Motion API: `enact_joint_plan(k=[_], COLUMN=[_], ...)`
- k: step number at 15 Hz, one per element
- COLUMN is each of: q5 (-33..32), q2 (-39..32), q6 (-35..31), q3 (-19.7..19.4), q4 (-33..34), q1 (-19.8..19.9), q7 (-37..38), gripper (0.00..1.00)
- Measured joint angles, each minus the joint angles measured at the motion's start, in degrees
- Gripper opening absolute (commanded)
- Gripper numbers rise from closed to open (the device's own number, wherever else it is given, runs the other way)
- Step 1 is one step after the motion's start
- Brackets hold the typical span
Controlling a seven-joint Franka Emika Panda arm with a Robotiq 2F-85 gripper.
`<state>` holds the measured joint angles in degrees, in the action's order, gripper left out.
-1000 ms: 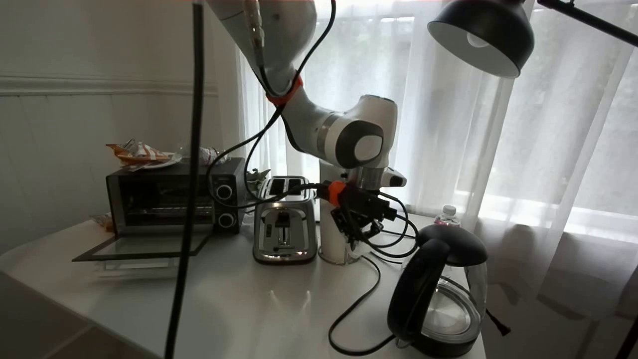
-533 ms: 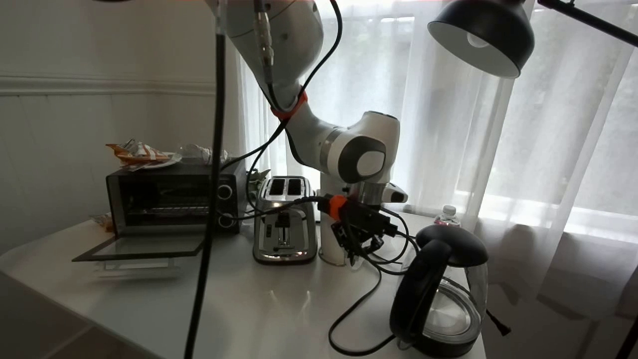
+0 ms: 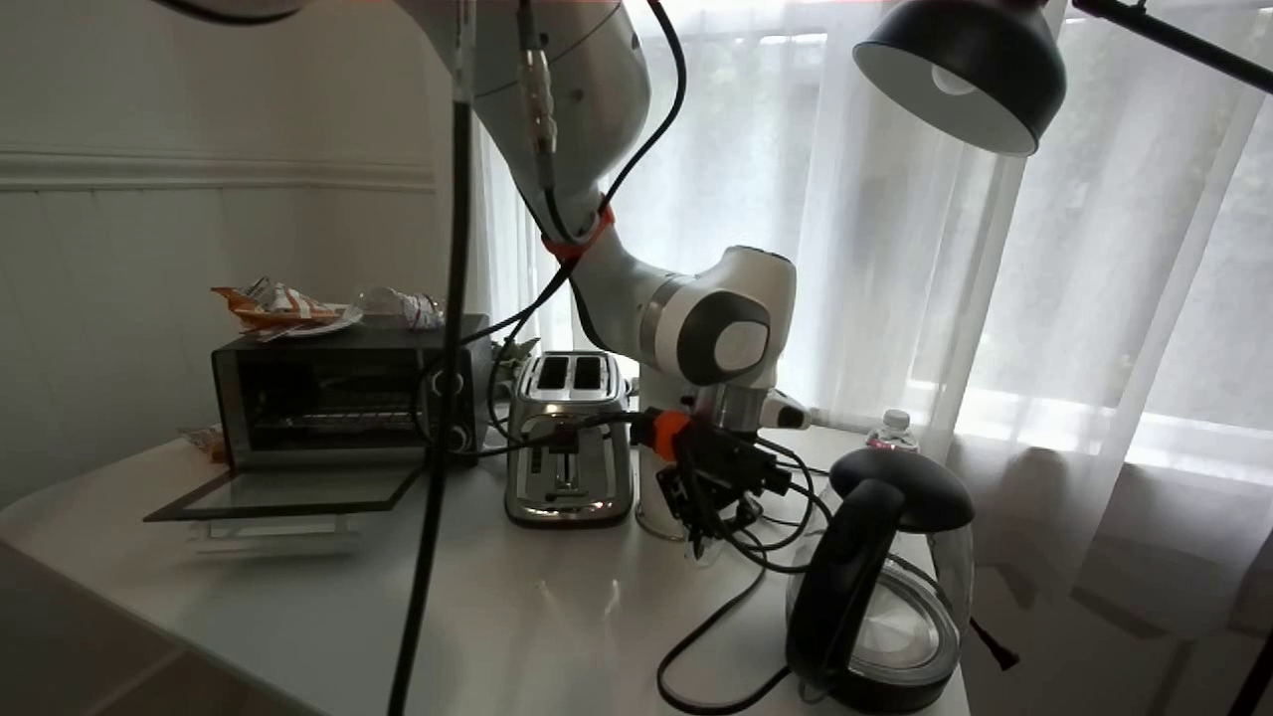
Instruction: Cut out the paper towel and put it on the cupboard
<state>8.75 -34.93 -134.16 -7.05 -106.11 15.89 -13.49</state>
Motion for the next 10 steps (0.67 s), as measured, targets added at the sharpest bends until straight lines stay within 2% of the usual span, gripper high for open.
enact_joint_plan(k=[10], q5=[-2.20], q2=[-0.60], q6=[1.57], q3=[0.12], q4=[0.39], q1=[-0.31], q7=[0.02], gripper=[0.00])
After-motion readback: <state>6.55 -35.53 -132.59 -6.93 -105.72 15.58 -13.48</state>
